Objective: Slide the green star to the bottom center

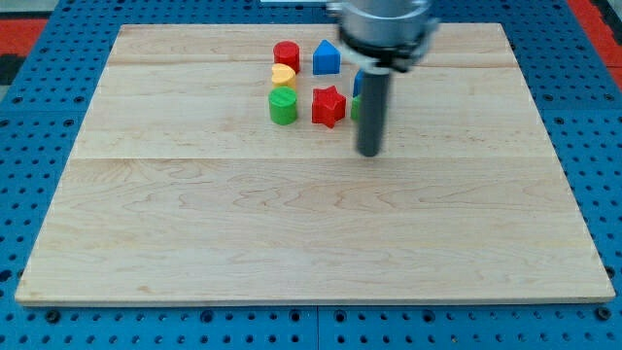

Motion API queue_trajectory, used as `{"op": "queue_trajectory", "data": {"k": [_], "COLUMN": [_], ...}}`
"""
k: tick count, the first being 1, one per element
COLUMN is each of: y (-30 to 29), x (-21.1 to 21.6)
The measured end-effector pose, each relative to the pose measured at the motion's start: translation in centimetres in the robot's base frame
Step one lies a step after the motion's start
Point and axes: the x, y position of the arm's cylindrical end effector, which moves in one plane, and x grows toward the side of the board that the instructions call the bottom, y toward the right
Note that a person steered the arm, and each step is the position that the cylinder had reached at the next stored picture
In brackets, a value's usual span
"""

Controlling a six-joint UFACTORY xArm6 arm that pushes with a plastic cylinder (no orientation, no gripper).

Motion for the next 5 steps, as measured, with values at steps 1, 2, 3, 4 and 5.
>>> {"op": "queue_trajectory", "data": {"k": [1,2,3,4,5], "y": [5.2,5.3,5.3,4.1,0.6], "x": [0.1,-3.4,-7.1,-9.1,-9.1]}}
